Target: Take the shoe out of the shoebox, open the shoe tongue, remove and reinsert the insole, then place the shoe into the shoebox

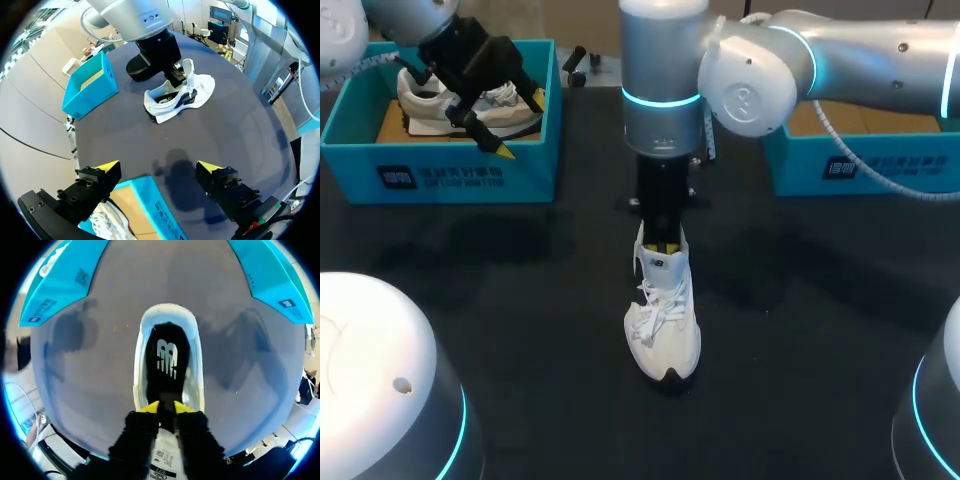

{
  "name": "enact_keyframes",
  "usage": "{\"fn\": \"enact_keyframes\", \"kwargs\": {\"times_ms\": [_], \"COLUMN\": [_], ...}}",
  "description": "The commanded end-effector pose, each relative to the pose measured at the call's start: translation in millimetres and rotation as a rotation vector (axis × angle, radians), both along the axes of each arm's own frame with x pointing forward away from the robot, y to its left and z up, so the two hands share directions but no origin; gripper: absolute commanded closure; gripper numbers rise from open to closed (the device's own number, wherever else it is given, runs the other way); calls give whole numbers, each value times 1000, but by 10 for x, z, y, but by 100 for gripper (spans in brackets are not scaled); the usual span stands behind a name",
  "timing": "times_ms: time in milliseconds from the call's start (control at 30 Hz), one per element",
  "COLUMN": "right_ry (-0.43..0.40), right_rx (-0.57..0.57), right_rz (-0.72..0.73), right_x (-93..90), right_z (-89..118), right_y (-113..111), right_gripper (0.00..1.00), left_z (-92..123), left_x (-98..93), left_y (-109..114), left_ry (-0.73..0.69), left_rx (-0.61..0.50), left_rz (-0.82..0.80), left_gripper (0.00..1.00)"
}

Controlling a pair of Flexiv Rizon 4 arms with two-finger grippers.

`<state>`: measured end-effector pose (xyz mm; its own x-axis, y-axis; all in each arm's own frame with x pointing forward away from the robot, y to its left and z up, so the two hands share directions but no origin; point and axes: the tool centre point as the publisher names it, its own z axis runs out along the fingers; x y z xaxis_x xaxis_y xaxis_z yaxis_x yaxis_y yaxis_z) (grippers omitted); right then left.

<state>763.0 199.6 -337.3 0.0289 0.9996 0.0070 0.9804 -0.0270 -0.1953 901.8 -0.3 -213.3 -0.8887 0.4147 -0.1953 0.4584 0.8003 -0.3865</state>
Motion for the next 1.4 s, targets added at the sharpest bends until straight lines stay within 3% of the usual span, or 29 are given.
{"fn": "enact_keyframes", "kwargs": {"times_ms": [33,600,1400], "right_ry": [9,66,86], "right_rx": [7,22,4], "right_rz": [-12,-23,-56], "right_x": [-24,-21,-274], "right_z": [-22,-213,22], "right_y": [-19,-97,-81], "right_gripper": [0,0,0], "left_z": [0,0,0], "left_x": [-2,-2,-2], "left_y": [2,2,2], "left_ry": [-1,-1,-1], "left_rx": [2,2,2], "left_rz": [0,0,0], "left_gripper": [0,0,0]}}
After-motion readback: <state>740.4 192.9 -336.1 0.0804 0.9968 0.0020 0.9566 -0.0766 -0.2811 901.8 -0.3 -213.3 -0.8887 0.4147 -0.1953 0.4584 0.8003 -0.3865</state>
